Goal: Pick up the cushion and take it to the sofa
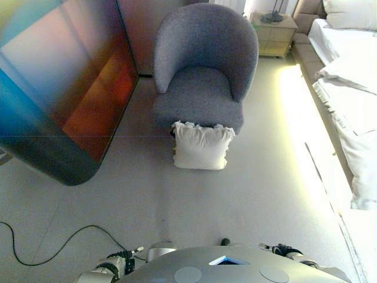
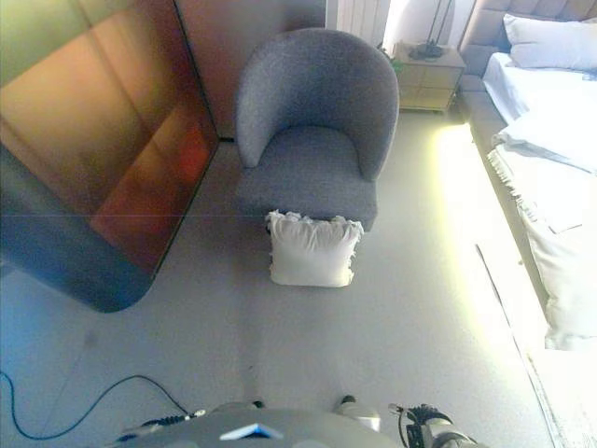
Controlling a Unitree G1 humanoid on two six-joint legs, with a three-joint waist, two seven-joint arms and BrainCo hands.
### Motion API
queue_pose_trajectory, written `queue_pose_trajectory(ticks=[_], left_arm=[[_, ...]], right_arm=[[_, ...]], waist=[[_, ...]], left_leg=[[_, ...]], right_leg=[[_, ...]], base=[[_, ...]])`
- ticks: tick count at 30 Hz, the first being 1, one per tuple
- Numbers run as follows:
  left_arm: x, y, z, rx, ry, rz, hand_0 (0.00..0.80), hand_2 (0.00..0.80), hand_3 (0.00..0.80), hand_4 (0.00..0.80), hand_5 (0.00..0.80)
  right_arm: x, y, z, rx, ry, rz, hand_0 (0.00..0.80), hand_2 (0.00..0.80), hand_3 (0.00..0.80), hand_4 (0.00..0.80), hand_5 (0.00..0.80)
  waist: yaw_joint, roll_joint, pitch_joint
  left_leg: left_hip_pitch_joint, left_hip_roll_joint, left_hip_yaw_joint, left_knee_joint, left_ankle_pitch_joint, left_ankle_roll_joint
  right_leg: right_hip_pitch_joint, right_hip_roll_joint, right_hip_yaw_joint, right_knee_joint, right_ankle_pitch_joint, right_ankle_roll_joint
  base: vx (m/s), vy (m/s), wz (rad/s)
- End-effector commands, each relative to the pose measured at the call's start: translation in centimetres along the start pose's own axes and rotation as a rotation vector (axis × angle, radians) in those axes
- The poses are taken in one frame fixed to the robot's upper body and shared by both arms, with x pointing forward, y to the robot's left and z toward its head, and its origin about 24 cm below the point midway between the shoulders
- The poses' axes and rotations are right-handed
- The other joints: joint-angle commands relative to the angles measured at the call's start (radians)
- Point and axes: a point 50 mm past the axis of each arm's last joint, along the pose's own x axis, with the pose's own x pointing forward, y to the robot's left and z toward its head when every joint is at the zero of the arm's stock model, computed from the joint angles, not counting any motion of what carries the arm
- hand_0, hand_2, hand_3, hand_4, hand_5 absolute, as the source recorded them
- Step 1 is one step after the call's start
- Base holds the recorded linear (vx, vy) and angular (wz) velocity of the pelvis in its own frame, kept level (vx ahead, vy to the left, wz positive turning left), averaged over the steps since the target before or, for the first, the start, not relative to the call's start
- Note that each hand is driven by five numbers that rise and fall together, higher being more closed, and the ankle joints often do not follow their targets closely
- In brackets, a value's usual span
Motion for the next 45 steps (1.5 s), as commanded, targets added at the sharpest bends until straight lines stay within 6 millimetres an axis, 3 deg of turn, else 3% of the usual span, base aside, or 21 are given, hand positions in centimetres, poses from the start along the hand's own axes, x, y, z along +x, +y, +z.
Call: queue_pose_trajectory(ticks=[1, 19, 37, 41, 42, 45], left_arm=[[0.0, 0.2, 0.3, -0.025, 0.033, 0.029, 0.0, 0.0, 0.0, 0.0, 0.0], [0.0, 0.1, 0.1, 0.005, 0.042, 0.008, 0.0, 0.0, 0.0, 0.0, 0.0], [0.0, 0.4, 0.2, 0.014, 0.048, 0.026, 0.0, 0.0, 0.0, 0.0, 0.0], [-0.1, 0.2, 0.5, -0.002, 0.04, 0.021, 0.0, 0.0, 0.0, 0.0, 0.0], [-0.1, 0.2, 0.6, -0.015, 0.036, 0.015, 0.0, 0.0, 0.0, 0.0, 0.0], [0.0, 0.0, 0.2, -0.051, 0.03, -0.009, 0.0, 0.0, 0.0, 0.0, 0.0]], right_arm=[[-0.1, 0.7, 1.7, -0.021, -0.022, 0.004, 0.0, 0.0, 0.0, 0.0, 0.0], [0.0, 0.6, 1.4, -0.021, -0.006, 0.005, 0.0, 0.0, 0.0, 0.0, 0.0], [-0.1, 0.7, 1.7, -0.033, -0.005, 0.018, 0.0, 0.0, 0.0, 0.0, 0.0], [-0.1, 0.5, 2.6, -0.021, -0.022, 0.008, 0.0, 0.0, 0.0, 0.0, 0.0], [-0.1, 0.2, 3.0, -0.023, -0.032, -0.001, 0.0, 0.0, 0.0, 0.0, 0.0], [-0.2, -0.6, 4.0, -0.031, -0.064, -0.03, 0.0, 0.0, 0.0, 0.0, 0.0]], waist=[[-0.02, -0.027, 0.023], [-0.013, -0.027, 0.026], [-0.011, -0.026, 0.041], [-0.008, -0.05, 0.066], [-0.004, -0.066, 0.083], [0.016, -0.086, 0.132]], left_leg=[[-0.01, -0.052, 0.01, 0.008, -0.043, 0.06], [0.001, -0.051, 0.005, 0.0, -0.045, 0.06], [0.003, -0.033, 0.001, 0.022, -0.043, 0.051], [-0.078, -0.043, -0.018, 0.242, -0.103, 0.053], [-0.126, -0.052, -0.017, 0.375, -0.117, 0.059], [-0.307, -0.06, -0.039, 0.7, -0.048, 0.065]], right_leg=[[0.016, 0.009, 0.021, 0.019, -0.05, 0.0], [0.029, 0.012, 0.006, 0.016, -0.053, 0.001], [0.034, 0.03, 0.003, 0.03, -0.071, -0.019], [-0.006, 0.013, 0.007, 0.101, -0.084, -0.049], [-0.022, 0.002, 0.005, 0.132, -0.095, -0.068], [-0.045, -0.004, 0.025, 0.215, -0.117, -0.109]], base=[[0.0, 0.0, 0.0], [0.0, 0.0, 0.0], [0.035, -0.055, 0.01], [-0.033, -0.099, 0.1], [-0.056, -0.098, 0.28], [-0.03, -0.11, 0.09]])
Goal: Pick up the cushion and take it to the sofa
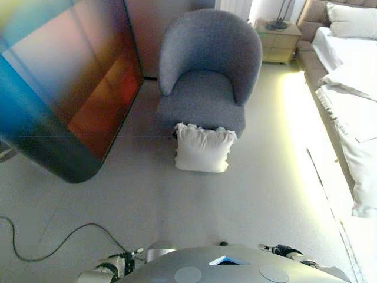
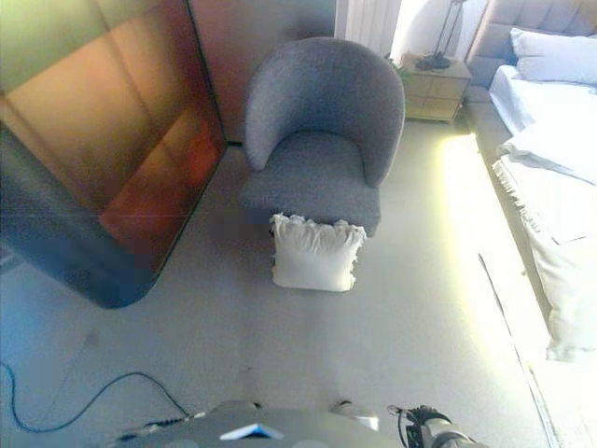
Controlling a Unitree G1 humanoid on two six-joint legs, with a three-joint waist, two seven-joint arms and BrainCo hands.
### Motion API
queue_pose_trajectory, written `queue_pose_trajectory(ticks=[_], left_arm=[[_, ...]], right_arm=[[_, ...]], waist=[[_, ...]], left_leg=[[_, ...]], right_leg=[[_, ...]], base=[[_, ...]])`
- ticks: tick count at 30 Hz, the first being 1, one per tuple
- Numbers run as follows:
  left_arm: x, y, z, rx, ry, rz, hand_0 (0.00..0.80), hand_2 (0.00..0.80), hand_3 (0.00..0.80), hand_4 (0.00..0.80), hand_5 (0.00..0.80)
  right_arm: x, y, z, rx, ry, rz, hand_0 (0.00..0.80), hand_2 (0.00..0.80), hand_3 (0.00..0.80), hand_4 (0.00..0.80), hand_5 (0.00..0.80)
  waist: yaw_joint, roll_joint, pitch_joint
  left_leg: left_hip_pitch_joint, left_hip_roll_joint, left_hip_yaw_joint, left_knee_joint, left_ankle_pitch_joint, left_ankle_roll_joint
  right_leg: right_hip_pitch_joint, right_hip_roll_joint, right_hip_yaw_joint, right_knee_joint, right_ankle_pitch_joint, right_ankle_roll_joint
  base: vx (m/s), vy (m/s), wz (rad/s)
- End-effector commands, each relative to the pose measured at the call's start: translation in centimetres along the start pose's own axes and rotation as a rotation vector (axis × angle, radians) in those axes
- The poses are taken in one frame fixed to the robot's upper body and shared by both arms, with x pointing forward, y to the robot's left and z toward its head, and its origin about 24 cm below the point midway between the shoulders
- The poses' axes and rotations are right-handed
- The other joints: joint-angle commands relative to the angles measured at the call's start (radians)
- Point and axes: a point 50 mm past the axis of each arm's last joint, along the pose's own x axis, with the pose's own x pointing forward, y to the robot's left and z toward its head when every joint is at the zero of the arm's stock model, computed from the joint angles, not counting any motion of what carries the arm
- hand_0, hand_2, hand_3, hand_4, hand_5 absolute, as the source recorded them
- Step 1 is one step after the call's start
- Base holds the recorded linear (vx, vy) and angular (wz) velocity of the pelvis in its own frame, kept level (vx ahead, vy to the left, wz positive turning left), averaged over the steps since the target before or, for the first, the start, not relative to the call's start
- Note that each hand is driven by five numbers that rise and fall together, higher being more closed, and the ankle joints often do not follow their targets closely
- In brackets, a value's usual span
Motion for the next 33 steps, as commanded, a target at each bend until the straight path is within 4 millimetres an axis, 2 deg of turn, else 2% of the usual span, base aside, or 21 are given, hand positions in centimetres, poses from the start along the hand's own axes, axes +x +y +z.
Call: queue_pose_trajectory(ticks=[1, 2, 3, 4, 5, 6, 8, 9, 10, 13, 15, 16, 18, 20, 22, 24, 25, 27, 28, 30, 33], left_arm=[[0.1, 0.0, -0.9, -0.021, 0.018, -0.008, 0.0, 0.0, 0.0, 0.0, 0.0], [0.1, 0.0, -1.0, -0.024, 0.025, -0.011, 0.0, 0.0, 0.0, 0.0, 0.0], [0.2, 0.1, -1.5, -0.043, 0.036, -0.013, 0.0, 0.0, 0.0, 0.0, 0.0], [0.2, 0.1, -1.7, -0.051, 0.041, -0.012, 0.0, 0.0, 0.0, 0.0, 0.0], [0.3, 0.3, -2.0, -0.056, 0.046, -0.008, 0.0, 0.0, 0.0, 0.0, 0.0], [0.3, 0.6, -2.4, -0.058, 0.051, -0.004, 0.0, 0.0, 0.0, 0.0, 0.0], [0.4, 0.9, -2.9, -0.053, 0.058, 0.003, 0.0, 0.0, 0.0, 0.0, 0.0], [0.4, 1.1, -3.3, -0.044, 0.064, 0.009, 0.0, 0.0, 0.0, 0.0, 0.0], [0.4, 1.2, -3.5, -0.041, 0.068, 0.014, 0.0, 0.0, 0.0, 0.0, 0.0], [0.4, 1.2, -4.4, -0.044, 0.097, 0.008, 0.0, 0.0, 0.0, 0.0, 0.0], [0.4, 1.1, -4.7, -0.046, 0.111, 0.004, 0.0, 0.0, 0.0, 0.0, 0.0], [0.4, 1.1, -5.2, -0.044, 0.124, 0.003, 0.0, 0.0, 0.0, 0.0, 0.0], [0.4, 1.2, -5.5, -0.041, 0.136, 0.003, 0.0, 0.0, 0.0, 0.0, 0.0], [0.4, 1.3, -5.5, -0.053, 0.143, 0.003, 0.0, 0.0, 0.0, 0.0, 0.0], [0.5, 1.7, -5.2, -0.054, 0.128, 0.014, 0.0, 0.0, 0.0, 0.0, 0.0], [0.5, 2.2, -4.2, -0.056, 0.092, 0.003, 0.0, 0.0, 0.0, 0.0, 0.0], [0.5, 2.4, -3.6, -0.054, 0.071, -0.001, 0.0, 0.0, 0.0, 0.0, 0.0], [0.5, 2.5, -2.4, -0.034, 0.043, 0.008, 0.0, 0.0, 0.0, 0.0, 0.0], [0.4, 2.6, -1.5, -0.012, 0.02, 0.013, 0.0, 0.0, 0.0, 0.0, 0.0], [0.2, 2.6, -0.1, -0.001, -0.005, 0.017, 0.0, 0.0, 0.0, 0.0, 0.0], [0.0, 2.6, 1.6, -0.023, -0.026, 0.03, 0.0, 0.0, 0.0, 0.0, 0.0]], right_arm=[[-0.1, -0.9, 2.0, -0.028, -0.045, -0.036, 0.0, 0.0, 0.0, 0.0, 0.0], [-0.1, -1.1, 2.1, -0.027, -0.045, -0.038, 0.0, 0.0, 0.0, 0.0, 0.0], [-0.1, -1.1, 2.1, -0.033, -0.047, -0.031, 0.0, 0.0, 0.0, 0.0, 0.0], [-0.1, -1.1, 2.0, -0.036, -0.046, -0.026, 0.0, 0.0, 0.0, 0.0, 0.0], [-0.1, -1.1, 2.0, -0.04, -0.043, -0.022, 0.0, 0.0, 0.0, 0.0, 0.0], [-0.1, -1.0, 1.8, -0.04, -0.036, -0.023, 0.0, 0.0, 0.0, 0.0, 0.0], [0.0, -0.9, 1.4, -0.036, -0.023, -0.021, 0.0, 0.0, 0.0, 0.0, 0.0], [0.0, -0.9, 1.1, -0.038, -0.016, -0.018, 0.0, 0.0, 0.0, 0.0, 0.0], [0.0, -0.9, 1.0, -0.04, -0.012, -0.016, 0.0, 0.0, 0.0, 0.0, 0.0], [0.0, -0.8, 0.4, -0.069, 0.019, -0.012, 0.0, 0.0, 0.0, 0.0, 0.0], [0.0, -0.8, 0.1, -0.076, 0.034, -0.012, 0.0, 0.0, 0.0, 0.0, 0.0], [0.0, -0.8, -0.1, -0.075, 0.048, -0.015, 0.0, 0.0, 0.0, 0.0, 0.0], [0.0, -0.9, -0.3, -0.078, 0.07, -0.017, 0.0, 0.0, 0.0, 0.0, 0.0], [0.0, -0.8, -0.4, -0.062, 0.088, -0.026, 0.0, 0.0, 0.0, 0.0, 0.0], [0.0, -0.7, -1.1, -0.029, 0.109, -0.033, 0.0, 0.0, 0.0, 0.0, 0.0], [0.0, -0.5, -1.5, -0.033, 0.101, -0.022, 0.0, 0.0, 0.0, 0.0, 0.0], [0.0, -0.3, -1.4, -0.055, 0.085, -0.014, 0.0, 0.0, 0.0, 0.0, 0.0], [0.0, 0.0, -1.0, -0.064, 0.044, -0.006, 0.0, 0.0, 0.0, 0.0, 0.0], [0.0, 0.3, -0.3, -0.049, 0.008, -0.009, 0.0, 0.0, 0.0, 0.0, 0.0], [-0.1, 0.4, 0.8, -0.026, -0.025, -0.019, 0.0, 0.0, 0.0, 0.0, 0.0], [-0.2, 0.7, 1.8, 0.02, -0.054, -0.019, 0.0, 0.0, 0.0, 0.0, 0.0]], waist=[[0.015, -0.059, 0.066], [0.02, -0.053, 0.074], [0.043, -0.029, 0.084], [0.056, -0.019, 0.092], [0.069, -0.007, 0.096], [0.088, 0.015, 0.091], [0.114, 0.026, 0.089], [0.137, 0.033, 0.078], [0.146, 0.028, 0.077], [0.178, 0.023, 0.046], [0.188, 0.019, 0.035], [0.201, 0.023, 0.026], [0.209, 0.027, 0.019], [0.212, 0.031, 0.016], [0.21, 0.026, 0.011], [0.206, 0.002, -0.01], [0.204, -0.006, -0.022], [0.189, -0.007, -0.035], [0.165, 0.006, -0.038], [0.132, 0.01, -0.034], [0.102, 0.009, -0.027]], left_leg=[[-0.167, -0.046, 0.03, 0.391, -0.018, 0.097], [-0.194, -0.035, 0.032, 0.402, 0.004, 0.092], [-0.231, -0.045, 0.018, 0.303, 0.057, 0.083], [-0.234, -0.045, 0.016, 0.265, 0.075, 0.079], [-0.236, -0.041, 0.016, 0.205, 0.103, 0.072], [-0.248, -0.021, 0.032, 0.084, 0.16, 0.055], [-0.25, -0.006, 0.054, -0.062, 0.205, 0.043], [-0.266, 0.007, 0.055, -0.166, 0.25, 0.029], [-0.262, 0.005, 0.057, -0.205, 0.266, 0.025], [-0.278, 0.03, 0.058, -0.299, 0.263, 0.015], [-0.288, 0.044, 0.057, -0.309, 0.254, 0.009], [-0.316, 0.073, 0.042, -0.328, 0.256, -0.003], [-0.332, 0.098, 0.023, -0.328, 0.251, -0.006], [-0.342, 0.111, 0.019, -0.306, 0.251, -0.003], [-0.345, 0.098, 0.023, -0.244, 0.245, 0.011], [-0.361, 0.061, 0.031, -0.145, 0.227, 0.051], [-0.357, 0.047, 0.04, -0.136, 0.209, 0.074], [-0.32, 0.017, 0.036, -0.145, 0.172, 0.106], [-0.273, 0.003, 0.026, -0.156, 0.149, 0.121], [-0.227, -0.024, 0.018, -0.169, 0.126, 0.143], [-0.169, -0.052, 0.032, -0.185, 0.098, 0.158]], right_leg=[[-0.002, 0.016, 0.032, 0.126, -0.071, -0.085], [0.005, 0.024, 0.04, 0.139, -0.085, -0.089], [0.031, 0.052, 0.062, 0.148, -0.116, -0.083], [0.054, 0.064, 0.075, 0.147, -0.132, -0.08], [0.08, 0.08, 0.091, 0.139, -0.148, -0.076], [0.128, 0.111, 0.107, 0.119, -0.167, -0.073], [0.199, 0.124, 0.13, 0.095, -0.195, -0.068], [0.255, 0.131, 0.158, 0.08, -0.221, -0.064], [0.283, 0.125, 0.169, 0.074, -0.236, -0.062], [0.368, 0.102, 0.218, 0.061, -0.286, -0.051], [0.388, 0.088, 0.225, 0.07, -0.314, -0.045], [0.407, 0.078, 0.236, 0.08, -0.342, -0.043], [0.416, 0.061, 0.246, 0.116, -0.376, -0.037], [0.42, 0.031, 0.246, 0.171, -0.393, -0.013], [0.42, -0.007, 0.234, 0.246, -0.348, 0.026], [0.405, -0.046, 0.217, 0.339, -0.164, 0.093], [0.383, -0.065, 0.211, 0.395, -0.072, 0.11], [0.299, -0.086, 0.197, 0.512, 0.027, 0.119], [0.188, -0.08, 0.206, 0.608, 0.081, 0.108], [0.089, -0.046, 0.186, 0.637, 0.02, 0.081], [-0.007, -0.026, 0.104, 0.54, -0.033, 0.069]], base=[[0.035, -0.078, -0.21], [0.167, -0.01, -0.27], [0.219, -0.002, -0.2], [0.299, -0.002, -0.32], [0.363, -0.007, -0.63], [0.408, 0.003, -0.77], [0.532, 0.044, -0.2], [0.587, 0.066, 0.34], [0.662, 0.093, 0.35], [0.59, 0.107, 0.04], [0.579, 0.138, -0.21], [0.668, 0.197, -0.37], [0.733, 0.256, -0.67], [0.669, 0.295, -0.85], [0.713, 0.32, -0.4], [0.52, 0.233, -0.33], [0.356, 0.159, -0.43], [0.42, 0.18, -0.29], [0.47, 0.199, 0.04], [0.433, 0.134, 0.4], [0.378, 0.01, 0.34]])
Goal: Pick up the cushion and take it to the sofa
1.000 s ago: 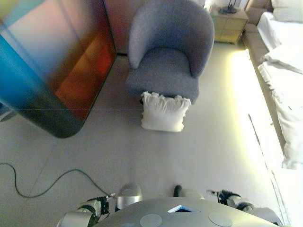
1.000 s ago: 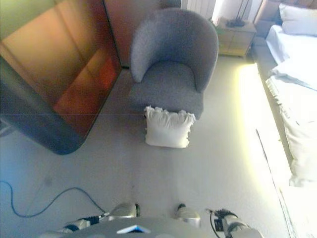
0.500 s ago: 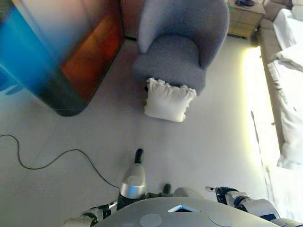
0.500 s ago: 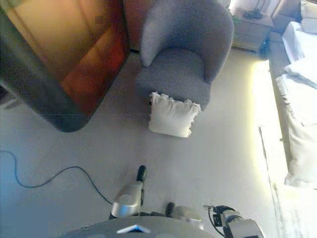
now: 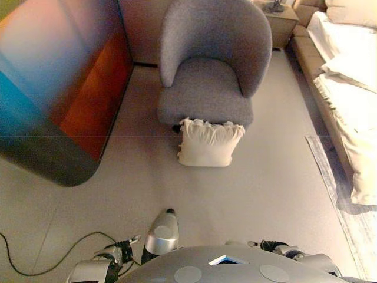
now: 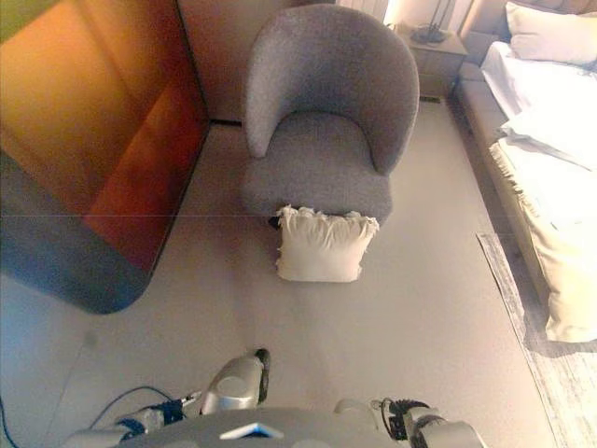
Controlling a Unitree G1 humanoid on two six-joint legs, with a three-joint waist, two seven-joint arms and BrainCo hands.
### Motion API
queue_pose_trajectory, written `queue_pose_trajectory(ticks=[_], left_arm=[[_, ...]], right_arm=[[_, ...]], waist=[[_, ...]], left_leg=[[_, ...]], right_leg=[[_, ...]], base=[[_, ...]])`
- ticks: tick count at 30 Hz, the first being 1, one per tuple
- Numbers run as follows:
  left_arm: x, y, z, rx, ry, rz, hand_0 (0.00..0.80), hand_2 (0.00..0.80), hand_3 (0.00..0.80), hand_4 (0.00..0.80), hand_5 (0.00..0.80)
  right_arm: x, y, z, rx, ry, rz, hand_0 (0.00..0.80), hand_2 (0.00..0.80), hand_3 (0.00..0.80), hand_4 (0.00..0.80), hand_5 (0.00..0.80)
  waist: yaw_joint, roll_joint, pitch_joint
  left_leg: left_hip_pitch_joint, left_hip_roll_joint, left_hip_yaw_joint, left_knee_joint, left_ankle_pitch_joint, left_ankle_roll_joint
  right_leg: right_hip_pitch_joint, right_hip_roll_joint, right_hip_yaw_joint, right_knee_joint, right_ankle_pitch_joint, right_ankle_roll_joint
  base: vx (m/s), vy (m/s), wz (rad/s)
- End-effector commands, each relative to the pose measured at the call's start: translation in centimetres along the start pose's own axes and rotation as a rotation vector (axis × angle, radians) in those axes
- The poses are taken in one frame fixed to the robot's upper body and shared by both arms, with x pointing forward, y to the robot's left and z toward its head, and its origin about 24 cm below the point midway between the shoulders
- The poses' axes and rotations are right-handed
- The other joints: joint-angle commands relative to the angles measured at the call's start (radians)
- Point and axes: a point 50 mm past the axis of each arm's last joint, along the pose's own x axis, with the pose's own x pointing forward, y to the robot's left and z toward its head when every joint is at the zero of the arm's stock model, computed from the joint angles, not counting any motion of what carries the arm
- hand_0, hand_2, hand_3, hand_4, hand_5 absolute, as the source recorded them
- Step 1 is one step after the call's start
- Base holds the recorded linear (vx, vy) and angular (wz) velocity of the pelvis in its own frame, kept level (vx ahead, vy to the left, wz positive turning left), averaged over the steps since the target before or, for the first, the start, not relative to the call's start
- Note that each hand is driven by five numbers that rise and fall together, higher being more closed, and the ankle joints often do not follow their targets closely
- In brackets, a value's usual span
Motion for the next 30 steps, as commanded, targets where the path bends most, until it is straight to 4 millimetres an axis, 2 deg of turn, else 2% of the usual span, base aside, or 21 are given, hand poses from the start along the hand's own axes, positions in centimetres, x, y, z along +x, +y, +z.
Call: queue_pose_trajectory(ticks=[1, 3, 6, 9, 10, 11, 14, 16, 19, 20, 21, 22, 24, 26, 27, 29, 30], left_arm=[[-0.1, 0.8, 0.6, 0.017, 0.022, 0.044, 0.0, 0.0, 0.0, 0.0, 0.0], [-0.2, 0.5, 1.0, 0.019, 0.033, 0.046, 0.0, 0.0, 0.0, 0.0, 0.0], [-0.2, 0.2, 1.0, 0.009, 0.044, 0.044, 0.0, 0.0, 0.0, 0.0, 0.0], [-0.2, -0.4, 0.2, -0.003, 0.051, 0.041, 0.0, 0.0, 0.0, 0.0, 0.0], [-0.1, -0.5, -0.2, 0.002, 0.055, 0.04, 0.0, 0.0, 0.0, 0.0, 0.0], [-0.1, -0.5, -0.4, 0.006, 0.056, 0.043, 0.0, 0.0, 0.0, 0.0, 0.0], [0.0, -0.3, -1.3, 0.025, 0.066, 0.062, 0.0, 0.0, 0.0, 0.0, 0.0], [0.0, -0.2, -1.5, 0.023, 0.07, 0.072, 0.0, 0.0, 0.0, 0.0, 0.0], [0.0, -0.4, -1.7, 0.015, 0.067, 0.073, 0.0, 0.0, 0.0, 0.0, 0.0], [0.1, -0.4, -1.9, 0.029, 0.066, 0.063, 0.0, 0.0, 0.0, 0.0, 0.0], [0.1, -0.4, -2.0, 0.047, 0.064, 0.047, 0.0, 0.0, 0.0, 0.0, 0.0], [0.1, -0.6, -2.0, 0.051, 0.053, 0.03, 0.0, 0.0, 0.0, 0.0, 0.0], [0.1, -1.1, -2.0, 0.037, 0.039, 0.018, 0.0, 0.0, 0.0, 0.0, 0.0], [0.1, -1.3, -2.0, 0.037, 0.035, 0.013, 0.0, 0.0, 0.0, 0.0, 0.0], [0.1, -1.4, -2.0, 0.046, 0.033, 0.009, 0.0, 0.0, 0.0, 0.0, 0.0], [0.0, -1.5, -1.9, 0.064, 0.03, 0.003, 0.0, 0.0, 0.0, 0.0, 0.0], [0.1, -1.5, -1.9, 0.063, 0.032, 0.004, 0.0, 0.0, 0.0, 0.0, 0.0]], right_arm=[[-0.1, -2.2, 2.2, 0.075, -0.085, -0.074, 0.0, 0.0, 0.0, 0.0, 0.0], [-0.2, -2.3, 2.8, 0.074, -0.109, -0.084, 0.0, 0.0, 0.0, 0.0, 0.0], [-0.3, -2.4, 3.5, 0.112, -0.14, -0.079, 0.0, 0.0, 0.0, 0.0, 0.0], [-0.2, -2.6, 2.8, 0.134, -0.129, -0.082, 0.0, 0.0, 0.0, 0.0, 0.0], [-0.1, -2.6, 2.2, 0.136, -0.123, -0.086, 0.0, 0.0, 0.0, 0.0, 0.0], [-0.1, -2.7, 1.8, 0.132, -0.116, -0.087, 0.0, 0.0, 0.0, 0.0, 0.0], [0.0, -2.7, 0.7, 0.116, -0.092, -0.09, 0.0, 0.0, 0.0, 0.0, 0.0], [0.1, -2.5, 0.1, 0.12, -0.074, -0.089, 0.0, 0.0, 0.0, 0.0, 0.0], [0.1, -2.7, -0.2, 0.109, -0.064, -0.089, 0.0, 0.0, 0.0, 0.0, 0.0], [0.1, -2.8, -0.2, 0.081, -0.066, -0.092, 0.0, 0.0, 0.0, 0.0, 0.0], [0.1, -2.9, 0.0, 0.063, -0.072, -0.088, 0.0, 0.0, 0.0, 0.0, 0.0], [0.0, -3.1, 0.4, 0.057, -0.079, -0.089, 0.0, 0.0, 0.0, 0.0, 0.0], [0.0, -3.4, 0.8, 0.048, -0.08, -0.094, 0.0, 0.0, 0.0, 0.0, 0.0], [0.0, -3.8, 1.1, 0.047, -0.075, -0.107, 0.0, 0.0, 0.0, 0.0, 0.0], [0.0, -3.9, 1.2, 0.056, -0.073, -0.112, 0.0, 0.0, 0.0, 0.0, 0.0], [-0.1, -4.2, 1.4, 0.081, -0.07, -0.116, 0.0, 0.0, 0.0, 0.0, 0.0], [-0.1, -4.3, 1.7, 0.075, -0.07, -0.109, 0.0, 0.0, 0.0, 0.0, 0.0]], waist=[[-0.016, 0.038, 0.005], [-0.041, 0.049, 0.018], [-0.09, 0.036, 0.044], [-0.135, 0.011, 0.052], [-0.158, 0.006, 0.047], [-0.171, 0.009, 0.044], [-0.193, 0.006, 0.031], [-0.197, -0.006, 0.016], [-0.202, -0.017, 0.001], [-0.202, -0.012, -0.004], [-0.199, -0.006, -0.008], [-0.189, -0.004, -0.009], [-0.173, -0.013, -0.005], [-0.159, -0.023, 0.001], [-0.154, -0.026, 0.005], [-0.128, -0.03, 0.019], [-0.114, -0.025, 0.023]], left_leg=[[-0.045, -0.012, -0.043, -0.076, 0.053, 0.017], [0.019, -0.01, -0.05, -0.092, 0.03, 0.008], [0.098, -0.028, -0.058, -0.1, -0.028, 0.002], [0.164, -0.06, -0.093, -0.088, -0.1, -0.001], [0.199, -0.064, -0.128, -0.085, -0.133, -0.003], [0.227, -0.058, -0.151, -0.086, -0.155, -0.004], [0.31, -0.031, -0.203, -0.085, -0.219, -0.012], [0.353, -0.009, -0.211, -0.074, -0.261, -0.026], [0.373, 0.025, -0.226, -0.002, -0.308, -0.05], [0.378, 0.049, -0.228, 0.029, -0.276, -0.068], [0.363, 0.068, -0.226, 0.073, -0.208, -0.09], [0.32, 0.081, -0.222, 0.155, -0.115, -0.106], [0.245, 0.073, -0.207, 0.267, -0.068, -0.101], [0.184, 0.055, -0.176, 0.375, -0.063, -0.096], [0.158, 0.061, -0.157, 0.403, -0.057, -0.093], [0.098, 0.037, -0.147, 0.405, -0.084, -0.075], [0.08, 0.009, -0.147, 0.36, -0.09, -0.065]], right_leg=[[0.044, 0.064, -0.133, -0.149, 0.042, -0.022], [-0.051, 0.083, -0.182, -0.232, 0.031, -0.04], [-0.142, 0.064, -0.207, -0.4, 0.1, -0.034], [-0.163, 0.021, -0.167, -0.569, 0.221, 0.0], [-0.183, 0.006, -0.13, -0.627, 0.264, 0.012], [-0.184, 0.005, -0.115, -0.656, 0.275, 0.016], [-0.194, -0.007, -0.102, -0.67, 0.297, 0.019], [-0.183, -0.016, -0.119, -0.672, 0.297, 0.019], [-0.19, -0.013, -0.112, -0.604, 0.281, 0.004], [-0.196, -0.004, -0.125, -0.569, 0.262, -0.011], [-0.188, 0.005, -0.14, -0.558, 0.247, -0.027], [-0.162, 0.017, -0.154, -0.564, 0.23, -0.047], [-0.121, 0.025, -0.168, -0.574, 0.207, -0.073], [-0.083, 0.026, -0.181, -0.574, 0.181, -0.097], [-0.065, 0.029, -0.187, -0.571, 0.167, -0.106], [-0.023, 0.032, -0.198, -0.571, 0.141, -0.11], [-0.006, 0.042, -0.198, -0.568, 0.122, -0.108]], base=[[0.313, -0.063, -0.17], [0.267, -0.096, -0.12], [0.265, -0.133, -0.04], [0.449, -0.159, 0.18], [0.613, -0.209, 0.47], [0.603, -0.209, 0.57], [0.518, -0.256, 0.29], [0.458, -0.309, 0.31], [0.38, -0.312, 0.07], [0.278, -0.266, 0.07], [0.245, -0.292, 0.19], [0.177, -0.25, 0.32], [0.199, -0.286, 0.31], [0.219, -0.266, 0.08], [0.202, -0.203, 0.07], [0.192, -0.142, 0.28], [0.191, -0.07, 0.33]])
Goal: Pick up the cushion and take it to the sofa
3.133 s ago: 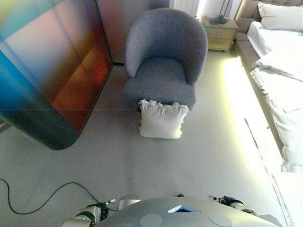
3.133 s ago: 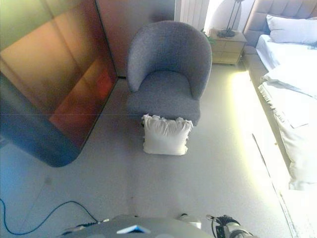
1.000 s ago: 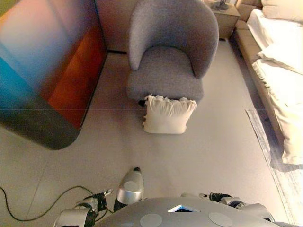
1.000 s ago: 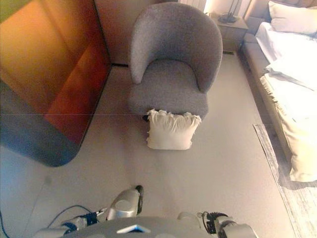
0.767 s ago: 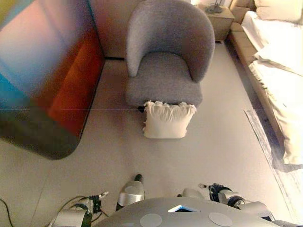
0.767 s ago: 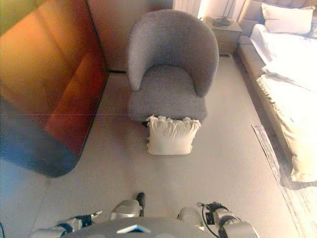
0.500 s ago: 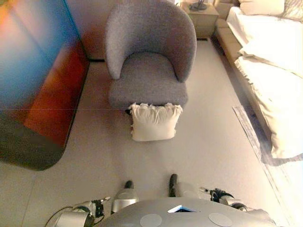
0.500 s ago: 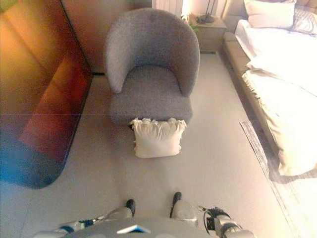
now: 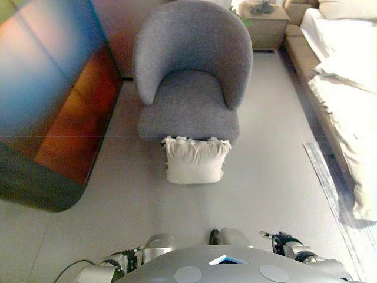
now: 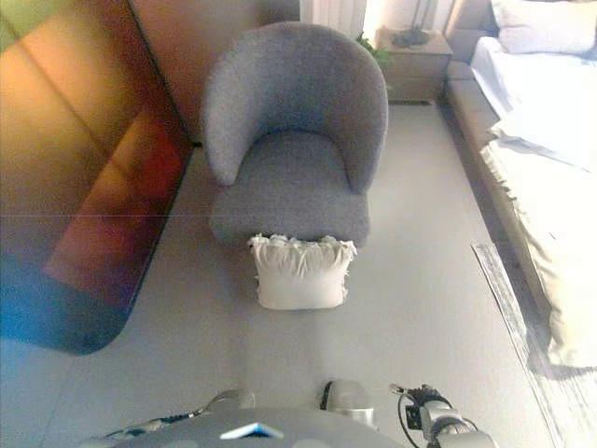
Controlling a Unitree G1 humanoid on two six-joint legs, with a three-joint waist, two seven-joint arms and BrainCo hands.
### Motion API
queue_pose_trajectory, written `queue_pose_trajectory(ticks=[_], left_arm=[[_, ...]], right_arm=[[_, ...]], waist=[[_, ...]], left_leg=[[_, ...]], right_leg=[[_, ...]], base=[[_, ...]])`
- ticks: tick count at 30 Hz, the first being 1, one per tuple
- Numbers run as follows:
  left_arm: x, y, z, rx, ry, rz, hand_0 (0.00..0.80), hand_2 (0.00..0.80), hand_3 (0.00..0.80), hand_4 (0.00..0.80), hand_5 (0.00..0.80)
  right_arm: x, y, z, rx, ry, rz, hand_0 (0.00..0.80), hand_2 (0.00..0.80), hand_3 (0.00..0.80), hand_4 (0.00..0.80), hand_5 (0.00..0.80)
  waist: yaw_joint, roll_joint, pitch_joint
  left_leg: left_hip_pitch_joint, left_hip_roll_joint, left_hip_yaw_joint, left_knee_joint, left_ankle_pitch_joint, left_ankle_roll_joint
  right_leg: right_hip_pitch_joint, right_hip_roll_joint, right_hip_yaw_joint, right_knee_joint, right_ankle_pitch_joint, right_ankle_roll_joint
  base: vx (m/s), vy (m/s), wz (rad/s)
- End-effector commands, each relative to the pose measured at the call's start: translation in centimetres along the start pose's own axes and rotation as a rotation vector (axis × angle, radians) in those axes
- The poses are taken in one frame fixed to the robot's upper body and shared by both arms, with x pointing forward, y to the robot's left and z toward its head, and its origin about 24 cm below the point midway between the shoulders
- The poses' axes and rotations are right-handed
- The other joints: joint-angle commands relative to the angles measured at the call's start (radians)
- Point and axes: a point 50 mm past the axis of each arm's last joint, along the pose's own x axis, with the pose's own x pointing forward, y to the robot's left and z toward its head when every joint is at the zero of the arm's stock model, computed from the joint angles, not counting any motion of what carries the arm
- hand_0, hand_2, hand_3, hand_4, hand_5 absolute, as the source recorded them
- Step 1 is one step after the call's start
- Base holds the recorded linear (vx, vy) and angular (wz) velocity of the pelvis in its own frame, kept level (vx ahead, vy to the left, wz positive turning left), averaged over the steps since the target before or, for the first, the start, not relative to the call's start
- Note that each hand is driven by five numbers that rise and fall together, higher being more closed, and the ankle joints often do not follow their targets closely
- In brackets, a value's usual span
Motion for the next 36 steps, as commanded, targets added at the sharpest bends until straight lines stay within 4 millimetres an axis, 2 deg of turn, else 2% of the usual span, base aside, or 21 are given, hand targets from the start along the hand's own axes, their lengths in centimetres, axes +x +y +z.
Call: queue_pose_trajectory(ticks=[1, 3, 4, 6, 7, 9, 12, 15, 18, 20, 22, 23, 24, 25, 26, 27, 29, 32, 34, 35, 36], left_arm=[[0.0, 1.0, 0.9, 0.014, -0.037, 0.02, 0.0, 0.0, 0.0, 0.0, 0.0], [0.0, 1.1, 0.9, 0.012, -0.035, 0.018, 0.0, 0.0, 0.0, 0.0, 0.0], [0.0, 1.1, 0.9, 0.017, -0.038, 0.013, 0.0, 0.0, 0.0, 0.0, 0.0], [0.0, 1.1, 0.9, 0.023, -0.034, 0.008, 0.0, 0.0, 0.0, 0.0, 0.0], [0.0, 1.0, 0.6, 0.021, -0.027, 0.008, 0.0, 0.0, 0.0, 0.0, 0.0], [0.1, 0.9, 0.2, 0.009, -0.009, 0.006, 0.0, 0.0, 0.0, 0.0, 0.0], [0.1, 1.1, -0.5, -0.01, 0.013, 0.006, 0.0, 0.0, 0.0, 0.0, 0.0], [0.2, 1.0, -1.1, -0.013, 0.037, 0.005, 0.0, 0.0, 0.0, 0.0, 0.0], [0.2, 0.9, -1.1, -0.026, 0.043, -0.003, 0.0, 0.0, 0.0, 0.0, 0.0], [0.1, 0.9, -0.8, -0.032, 0.033, -0.003, 0.0, 0.0, 0.0, 0.0, 0.0], [0.1, 1.1, 0.2, -0.025, 0.008, -0.001, 0.0, 0.0, 0.0, 0.0, 0.0], [0.0, 1.2, 0.7, -0.02, -0.004, 0.002, 0.0, 0.0, 0.0, 0.0, 0.0], [-0.1, 1.5, 1.5, -0.006, -0.023, 0.007, 0.0, 0.0, 0.0, 0.0, 0.0], [-0.2, 1.7, 2.1, 0.011, -0.035, 0.011, 0.0, 0.0, 0.0, 0.0, 0.0], [-0.2, 1.8, 2.4, 0.027, -0.041, 0.015, 0.0, 0.0, 0.0, 0.0, 0.0], [-0.3, 2.0, 2.6, 0.049, -0.047, 0.029, 0.0, 0.0, 0.0, 0.0, 0.0], [-0.2, 2.6, 2.6, 0.064, -0.048, 0.057, 0.0, 0.0, 0.0, 0.0, 0.0], [-0.3, 3.1, 3.0, 0.03, -0.05, 0.072, 0.0, 0.0, 0.0, 0.0, 0.0], [-0.4, 3.4, 3.3, 0.008, -0.05, 0.08, 0.0, 0.0, 0.0, 0.0, 0.0], [-0.4, 3.6, 3.5, 0.004, -0.053, 0.085, 0.0, 0.0, 0.0, 0.0, 0.0], [-0.5, 3.7, 3.7, 0.005, -0.055, 0.086, 0.0, 0.0, 0.0, 0.0, 0.0]], right_arm=[[0.1, -0.9, 0.8, -0.027, 0.011, -0.015, 0.0, 0.0, 0.0, 0.0, 0.0], [0.1, -0.8, 0.8, -0.026, 0.023, -0.013, 0.0, 0.0, 0.0, 0.0, 0.0], [0.1, -0.8, 0.7, -0.019, 0.029, -0.01, 0.0, 0.0, 0.0, 0.0, 0.0], [0.0, -0.6, 0.5, -0.017, 0.035, -0.005, 0.0, 0.0, 0.0, 0.0, 0.0], [0.0, -0.4, 0.4, -0.018, 0.04, -0.005, 0.0, 0.0, 0.0, 0.0, 0.0], [0.0, -0.2, 0.2, -0.021, 0.046, -0.006, 0.0, 0.0, 0.0, 0.0, 0.0], [0.0, -0.2, 0.1, -0.039, 0.052, -0.01, 0.0, 0.0, 0.0, 0.0, 0.0], [0.0, -0.2, -0.3, -0.034, 0.07, -0.016, 0.0, 0.0, 0.0, 0.0, 0.0], [0.0, 0.0, -0.9, -0.028, 0.094, -0.019, 0.0, 0.0, 0.0, 0.0, 0.0], [0.0, 0.1, -1.1, -0.031, 0.101, -0.021, 0.0, 0.0, 0.0, 0.0, 0.0], [0.0, 0.2, -1.4, -0.018, 0.1, -0.026, 0.0, 0.0, 0.0, 0.0, 0.0], [0.0, 0.2, -1.5, -0.014, 0.094, -0.023, 0.0, 0.0, 0.0, 0.0, 0.0], [0.0, 0.4, -1.4, -0.023, 0.073, -0.008, 0.0, 0.0, 0.0, 0.0, 0.0], [0.0, 0.7, -1.1, -0.028, 0.053, 0.001, 0.0, 0.0, 0.0, 0.0, 0.0], [-0.1, 0.8, -0.8, -0.027, 0.035, 0.002, 0.0, 0.0, 0.0, 0.0, 0.0], [-0.1, 0.7, -0.5, -0.016, 0.015, -0.001, 0.0, 0.0, 0.0, 0.0, 0.0], [-0.1, 0.7, 0.2, -0.005, -0.007, -0.015, 0.0, 0.0, 0.0, 0.0, 0.0], [-0.1, 0.7, 0.8, -0.024, -0.017, -0.005, 0.0, 0.0, 0.0, 0.0, 0.0], [-0.1, 0.7, 1.1, -0.044, -0.021, -0.005, 0.0, 0.0, 0.0, 0.0, 0.0], [-0.1, 0.7, 1.2, -0.046, -0.025, -0.006, 0.0, 0.0, 0.0, 0.0, 0.0], [-0.1, 0.6, 1.4, -0.043, -0.033, -0.008, 0.0, 0.0, 0.0, 0.0, 0.0]], waist=[[0.031, -0.009, 0.039], [0.041, 0.011, 0.049], [0.055, 0.027, 0.054], [0.082, 0.036, 0.065], [0.102, 0.049, 0.065], [0.126, 0.056, 0.067], [0.149, 0.061, 0.064], [0.15, 0.062, 0.05], [0.147, 0.064, 0.032], [0.145, 0.065, 0.025], [0.143, 0.058, 0.018], [0.145, 0.048, 0.015], [0.146, 0.034, 0.009], [0.142, 0.028, 0.002], [0.138, 0.029, -0.001], [0.131, 0.043, -0.002], [0.116, 0.058, 0.001], [0.086, 0.055, 0.012], [0.069, 0.059, 0.029], [0.062, 0.053, 0.041], [0.052, 0.045, 0.051]], left_leg=[[-0.007, -0.033, 0.071, -0.008, -0.012, 0.086], [0.003, -0.024, 0.118, -0.137, 0.012, 0.078], [-0.021, -0.019, 0.132, -0.22, 0.053, 0.064], [-0.059, -0.022, 0.127, -0.287, 0.101, 0.046], [-0.099, -0.013, 0.115, -0.346, 0.157, 0.032], [-0.133, -0.004, 0.106, -0.398, 0.212, 0.02], [-0.152, 0.022, 0.106, -0.479, 0.261, 0.007], [-0.159, 0.048, 0.131, -0.498, 0.244, 0.007], [-0.154, 0.068, 0.134, -0.502, 0.23, 0.013], [-0.144, 0.07, 0.12, -0.482, 0.224, 0.022], [-0.159, 0.048, 0.104, -0.427, 0.195, 0.049], [-0.166, 0.027, 0.092, -0.402, 0.179, 0.067], [-0.167, -0.002, 0.092, -0.381, 0.161, 0.096], [-0.149, -0.019, 0.093, -0.383, 0.147, 0.117], [-0.134, -0.027, 0.093, -0.387, 0.136, 0.129], [-0.11, -0.031, 0.085, -0.39, 0.118, 0.148], [-0.067, -0.033, 0.1, -0.392, 0.098, 0.158], [-0.003, -0.042, 0.137, -0.416, 0.082, 0.16], [0.053, -0.034, 0.16, -0.437, 0.058, 0.152], [0.073, -0.031, 0.169, -0.443, 0.041, 0.147], [0.083, -0.029, 0.174, -0.444, 0.027, 0.142]], right_leg=[[0.008, -0.046, 0.042, -0.122, 0.143, 0.059], [0.046, -0.02, 0.038, -0.137, 0.122, 0.061], [0.07, -0.003, 0.036, -0.146, 0.108, 0.064], [0.115, 0.01, 0.042, -0.167, 0.091, 0.067], [0.15, 0.028, 0.058, -0.175, 0.07, 0.064], [0.202, 0.04, 0.085, -0.187, 0.041, 0.059], [0.267, 0.043, 0.124, -0.193, -0.003, 0.057], [0.304, 0.03, 0.143, -0.186, -0.04, 0.064], [0.325, 0.006, 0.157, -0.163, -0.077, 0.08], [0.324, -0.015, 0.162, -0.127, -0.091, 0.097], [0.317, -0.047, 0.161, -0.052, -0.084, 0.115], [0.312, -0.062, 0.159, -0.015, -0.05, 0.13], [0.296, -0.085, 0.159, 0.062, 0.036, 0.16], [0.253, -0.102, 0.162, 0.157, 0.121, 0.176], [0.214, -0.109, 0.166, 0.219, 0.158, 0.18], [0.157, -0.102, 0.166, 0.341, 0.189, 0.174], [0.065, -0.098, 0.155, 0.456, 0.227, 0.164], [-0.014, -0.068, 0.07, 0.336, 0.154, 0.143], [-0.086, -0.094, 0.01, 0.263, 0.161, 0.138], [-0.109, -0.111, -0.008, 0.21, 0.179, 0.141], [-0.118, -0.121, -0.005, 0.139, 0.191, 0.146]], base=[[0.212, -0.032, 0.2], [0.218, 0.024, 0.17], [0.242, 0.024, 0.29], [0.288, 0.016, 0.26], [0.329, 0.02, 0.16], [0.37, 0.035, 0.11], [0.384, 0.066, -0.26], [0.377, 0.11, -0.5], [0.39, 0.156, -0.52], [0.366, 0.185, -0.35], [0.31, 0.168, -0.23], [0.242, 0.138, -0.22], [0.229, 0.146, -0.14], [0.237, 0.156, 0.05], [0.25, 0.182, 0.25], [0.262, 0.184, 0.35], [0.264, 0.174, 0.36], [0.242, 0.043, 0.02], [0.175, -0.08, -0.17], [0.123, -0.163, -0.34], [0.1, -0.182, -0.32]])
